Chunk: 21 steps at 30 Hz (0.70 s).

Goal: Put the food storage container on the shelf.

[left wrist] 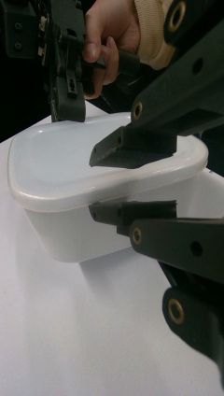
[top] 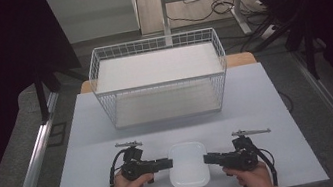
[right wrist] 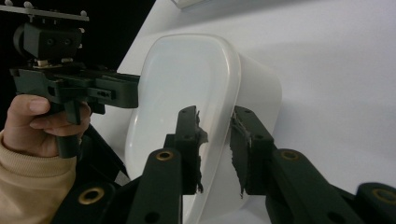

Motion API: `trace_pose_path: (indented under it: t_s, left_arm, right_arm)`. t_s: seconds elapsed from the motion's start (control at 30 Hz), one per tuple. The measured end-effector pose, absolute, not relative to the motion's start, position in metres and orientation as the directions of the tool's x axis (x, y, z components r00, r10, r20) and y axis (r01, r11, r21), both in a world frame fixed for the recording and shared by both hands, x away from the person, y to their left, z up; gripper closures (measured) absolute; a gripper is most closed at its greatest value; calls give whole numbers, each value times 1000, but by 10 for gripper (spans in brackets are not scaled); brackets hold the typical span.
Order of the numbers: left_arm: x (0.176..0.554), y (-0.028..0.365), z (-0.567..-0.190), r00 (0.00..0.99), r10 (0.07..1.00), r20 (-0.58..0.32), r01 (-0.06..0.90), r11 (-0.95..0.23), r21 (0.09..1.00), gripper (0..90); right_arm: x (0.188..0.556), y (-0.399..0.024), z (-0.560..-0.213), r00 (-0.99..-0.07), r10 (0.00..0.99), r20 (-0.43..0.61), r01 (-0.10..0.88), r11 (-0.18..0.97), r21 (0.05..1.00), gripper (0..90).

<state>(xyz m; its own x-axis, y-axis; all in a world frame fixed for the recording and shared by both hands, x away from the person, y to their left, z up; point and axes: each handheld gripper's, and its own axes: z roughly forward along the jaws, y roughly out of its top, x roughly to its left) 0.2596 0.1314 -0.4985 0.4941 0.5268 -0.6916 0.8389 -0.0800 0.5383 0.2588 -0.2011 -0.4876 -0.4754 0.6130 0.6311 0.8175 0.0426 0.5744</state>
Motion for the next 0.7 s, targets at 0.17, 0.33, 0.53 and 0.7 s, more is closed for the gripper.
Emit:
trace_pose_path:
  t_s: [0.17, 0.33, 0.53, 0.7]
  left_arm:
    - [256, 135, -492, 523, 524, -672, 816, -78, 573, 784]
    - [255, 136, -490, 540, 532, -652, 802, -90, 590, 802]
    - [254, 137, -484, 558, 533, -635, 786, -94, 611, 802]
    - [253, 139, -473, 594, 539, -596, 751, -106, 652, 802]
  right_arm:
    - [256, -202, -482, -491, 603, 629, 805, 38, 592, 786]
    - [253, -200, -478, -516, 611, 601, 781, 47, 623, 803]
    - [252, -199, -474, -539, 607, 584, 762, 56, 645, 804]
    - [251, -197, -464, -574, 603, 555, 728, 65, 682, 805]
